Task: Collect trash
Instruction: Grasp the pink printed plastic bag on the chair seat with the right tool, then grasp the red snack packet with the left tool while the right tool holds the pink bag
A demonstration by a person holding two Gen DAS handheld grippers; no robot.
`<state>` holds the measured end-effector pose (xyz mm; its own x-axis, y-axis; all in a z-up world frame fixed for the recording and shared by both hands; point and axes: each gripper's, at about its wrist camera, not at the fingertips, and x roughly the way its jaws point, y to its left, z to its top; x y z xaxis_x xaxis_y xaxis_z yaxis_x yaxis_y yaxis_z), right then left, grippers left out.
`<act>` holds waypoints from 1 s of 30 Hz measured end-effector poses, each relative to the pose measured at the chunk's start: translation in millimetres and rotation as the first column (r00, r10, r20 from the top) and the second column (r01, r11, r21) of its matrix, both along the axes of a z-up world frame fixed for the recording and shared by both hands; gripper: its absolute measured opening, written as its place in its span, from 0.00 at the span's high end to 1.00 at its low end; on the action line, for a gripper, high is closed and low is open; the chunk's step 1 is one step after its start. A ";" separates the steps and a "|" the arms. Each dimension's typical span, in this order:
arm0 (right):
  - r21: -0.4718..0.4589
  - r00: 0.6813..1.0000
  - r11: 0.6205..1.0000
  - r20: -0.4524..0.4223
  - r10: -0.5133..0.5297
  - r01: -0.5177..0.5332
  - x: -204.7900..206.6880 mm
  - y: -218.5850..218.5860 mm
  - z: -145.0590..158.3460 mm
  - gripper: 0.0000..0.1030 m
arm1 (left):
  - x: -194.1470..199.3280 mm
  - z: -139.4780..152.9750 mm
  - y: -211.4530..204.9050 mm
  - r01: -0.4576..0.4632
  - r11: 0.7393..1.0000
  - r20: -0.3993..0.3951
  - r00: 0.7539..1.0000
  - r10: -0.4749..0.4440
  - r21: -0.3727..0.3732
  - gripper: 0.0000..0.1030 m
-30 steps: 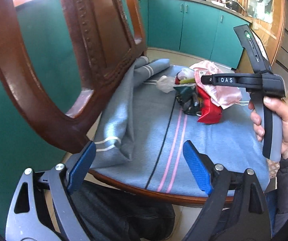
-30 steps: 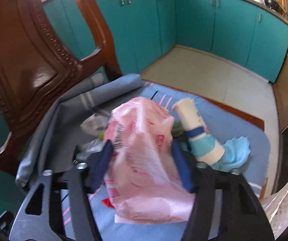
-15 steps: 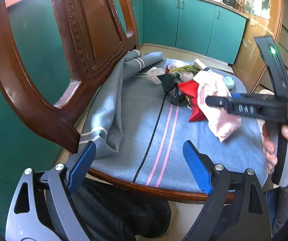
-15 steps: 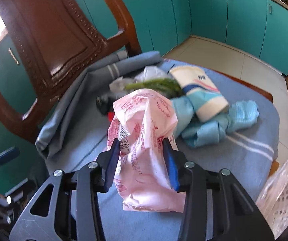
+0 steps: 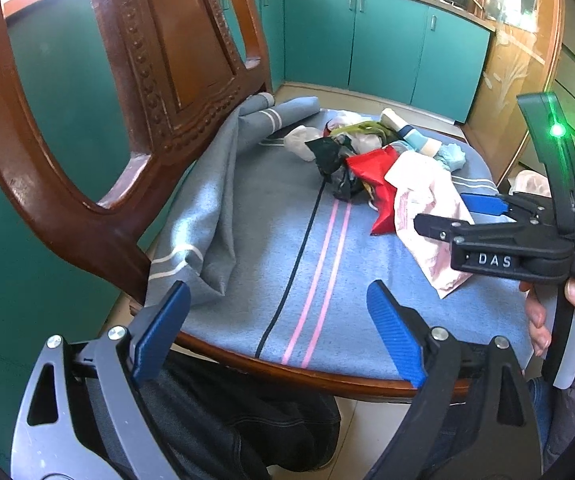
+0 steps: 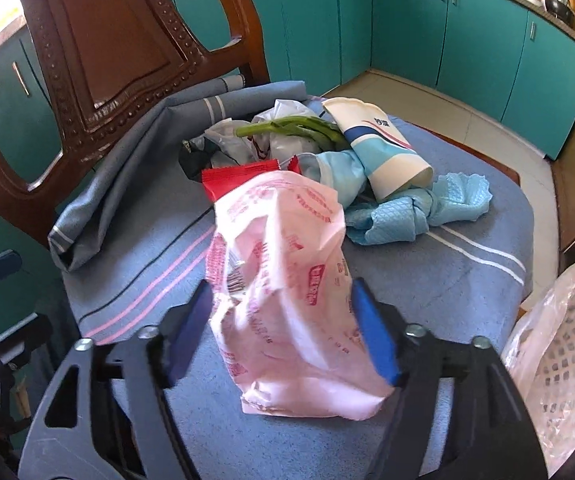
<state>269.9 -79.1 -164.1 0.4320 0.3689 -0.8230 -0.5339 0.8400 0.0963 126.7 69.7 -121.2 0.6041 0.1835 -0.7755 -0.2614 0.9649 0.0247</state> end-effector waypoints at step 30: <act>0.092 1.000 0.996 0.011 0.002 -0.003 -9.6 -29.3 23.6 0.48 | 2.7 -2.3 3.4 -0.017 1.000 0.008 1.000 0.017 -0.011 0.13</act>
